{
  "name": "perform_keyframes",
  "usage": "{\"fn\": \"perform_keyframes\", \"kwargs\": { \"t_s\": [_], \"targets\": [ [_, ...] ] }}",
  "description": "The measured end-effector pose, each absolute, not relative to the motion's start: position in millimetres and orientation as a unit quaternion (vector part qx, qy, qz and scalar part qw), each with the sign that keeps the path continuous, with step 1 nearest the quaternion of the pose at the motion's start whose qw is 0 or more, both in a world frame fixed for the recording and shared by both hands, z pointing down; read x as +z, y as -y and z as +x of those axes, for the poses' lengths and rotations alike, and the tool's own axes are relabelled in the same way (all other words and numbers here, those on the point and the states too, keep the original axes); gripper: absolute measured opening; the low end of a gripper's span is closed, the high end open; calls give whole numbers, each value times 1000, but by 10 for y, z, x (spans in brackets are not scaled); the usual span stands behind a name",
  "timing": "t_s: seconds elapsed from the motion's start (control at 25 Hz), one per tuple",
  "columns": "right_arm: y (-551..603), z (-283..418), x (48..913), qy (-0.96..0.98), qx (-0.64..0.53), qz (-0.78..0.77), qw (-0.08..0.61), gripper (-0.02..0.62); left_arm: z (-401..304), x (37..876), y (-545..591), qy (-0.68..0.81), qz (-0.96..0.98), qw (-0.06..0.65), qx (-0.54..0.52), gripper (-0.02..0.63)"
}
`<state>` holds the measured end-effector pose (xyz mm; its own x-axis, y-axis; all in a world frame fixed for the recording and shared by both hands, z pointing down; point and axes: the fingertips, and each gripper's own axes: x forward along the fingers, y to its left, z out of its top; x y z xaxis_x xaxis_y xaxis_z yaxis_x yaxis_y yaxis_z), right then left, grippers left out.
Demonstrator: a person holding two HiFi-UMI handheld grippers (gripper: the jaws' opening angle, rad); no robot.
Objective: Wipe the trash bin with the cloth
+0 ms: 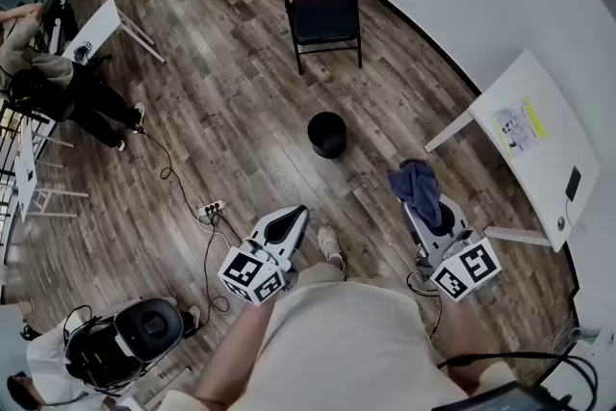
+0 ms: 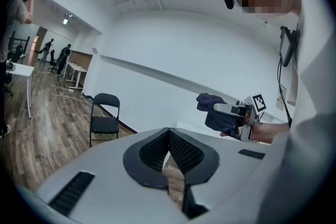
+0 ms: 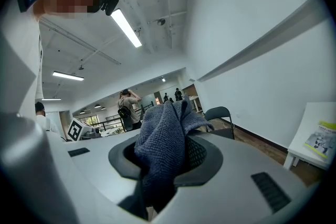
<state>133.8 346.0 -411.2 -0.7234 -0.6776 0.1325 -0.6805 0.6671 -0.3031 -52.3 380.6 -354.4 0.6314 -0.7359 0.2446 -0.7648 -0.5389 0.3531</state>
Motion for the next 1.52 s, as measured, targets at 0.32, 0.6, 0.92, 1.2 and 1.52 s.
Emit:
{"fn": "perform_keyframes", "kwargs": {
  "t_s": [0.32,0.6,0.92,1.2,1.52],
  "targets": [
    [-3095,986,-4083,907,161,388,-3,121,-830,-3480,-3400,407,890,204,32,6],
    [-2923,859,-4139,906,151,395,0,120,-949,-3479,-3191,401,893,202,26,6],
    [-2697,1019,-4009,905,157,394,-3,120,-740,-3358,-3022,396,894,208,40,6],
    [-2213,1171,-3908,909,175,378,-4,120,-623,-3298,-2601,412,884,217,43,6],
    [-1377,1520,-3968,920,171,353,5,117,-288,-3228,-1867,435,868,234,51,6]
  ]
}}
